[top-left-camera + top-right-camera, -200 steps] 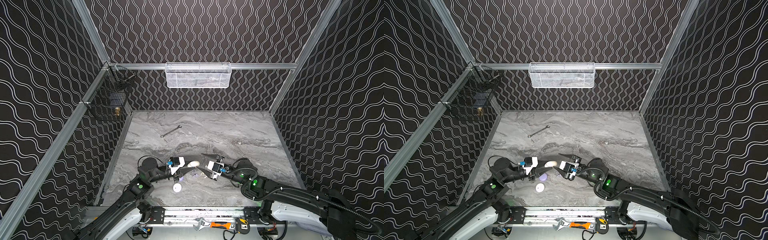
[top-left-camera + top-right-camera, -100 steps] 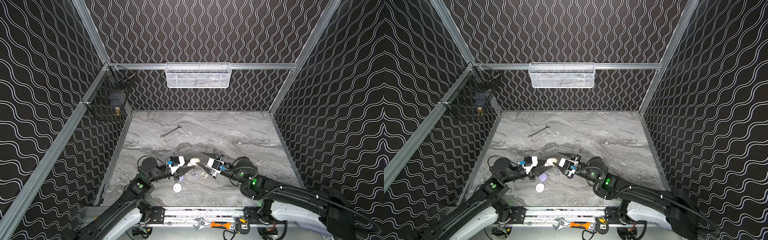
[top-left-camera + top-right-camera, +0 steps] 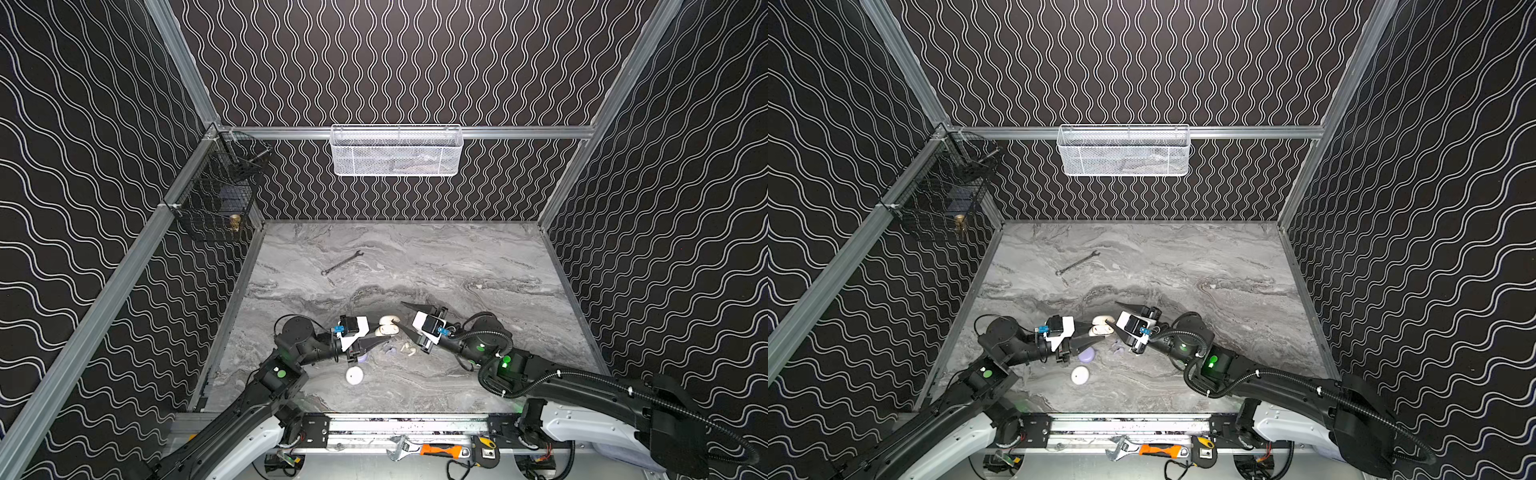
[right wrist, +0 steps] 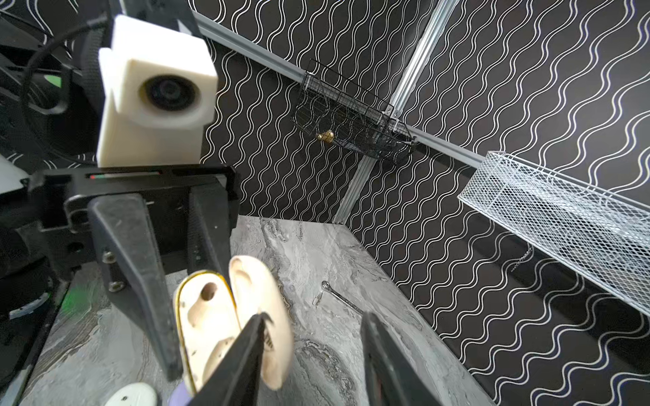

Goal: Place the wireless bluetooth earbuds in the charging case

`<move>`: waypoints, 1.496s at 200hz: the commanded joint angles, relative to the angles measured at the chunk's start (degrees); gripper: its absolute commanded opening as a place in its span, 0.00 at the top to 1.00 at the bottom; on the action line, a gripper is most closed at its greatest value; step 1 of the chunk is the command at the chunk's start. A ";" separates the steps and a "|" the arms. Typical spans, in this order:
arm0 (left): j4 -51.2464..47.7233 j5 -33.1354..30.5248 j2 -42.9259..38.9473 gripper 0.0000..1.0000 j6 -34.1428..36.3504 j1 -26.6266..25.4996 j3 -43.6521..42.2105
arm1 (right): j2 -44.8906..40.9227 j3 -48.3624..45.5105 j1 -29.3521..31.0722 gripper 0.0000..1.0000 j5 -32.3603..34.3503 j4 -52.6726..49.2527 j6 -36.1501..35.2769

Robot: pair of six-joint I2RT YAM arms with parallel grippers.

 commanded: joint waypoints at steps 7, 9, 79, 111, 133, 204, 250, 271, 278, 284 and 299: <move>4.96 3.98 -0.94 1.00 -1.86 -0.08 -0.51 | 0.86 1.36 0.05 0.54 1.67 1.68 1.57; 5.05 3.98 -1.07 1.00 -1.92 -0.09 -0.54 | 0.85 1.42 0.03 0.54 1.70 1.70 1.69; 16.25 1.98 -0.79 1.00 -12.04 -0.07 -2.35 | -2.43 4.08 0.10 0.41 -0.45 -2.50 10.32; 18.40 -2.00 0.38 1.00 -18.41 -0.11 -2.32 | -6.28 6.70 0.09 0.36 2.04 -7.92 19.38; 19.49 -7.24 2.22 1.00 -23.50 -0.06 -2.73 | -9.43 8.31 0.04 0.29 7.36 -13.04 27.48; 30.05 -7.46 4.17 1.00 -30.48 -0.14 -9.50 | -17.16 8.69 -0.11 0.27 30.33 -45.89 58.42; 21.01 -11.02 -1.64 1.00 -26.43 -0.11 -13.16 | -6.39 4.71 -0.07 0.37 17.50 -51.64 68.75; 20.82 -12.62 -2.17 1.00 -26.01 -0.09 -15.01 | -0.98 2.97 -0.07 0.42 16.39 -49.66 71.60; 20.98 -13.19 -2.00 1.00 -26.14 -0.10 -15.39 | 0.78 2.20 -0.07 0.43 16.00 -48.24 71.89; 20.98 -13.33 -1.78 1.00 -26.17 -0.07 -15.62 | 2.19 1.89 -0.09 0.43 15.97 -47.26 72.10; 20.96 -13.06 -1.48 1.00 -26.15 -0.02 -15.64 | 6.79 2.94 -0.07 0.43 16.08 -47.09 72.33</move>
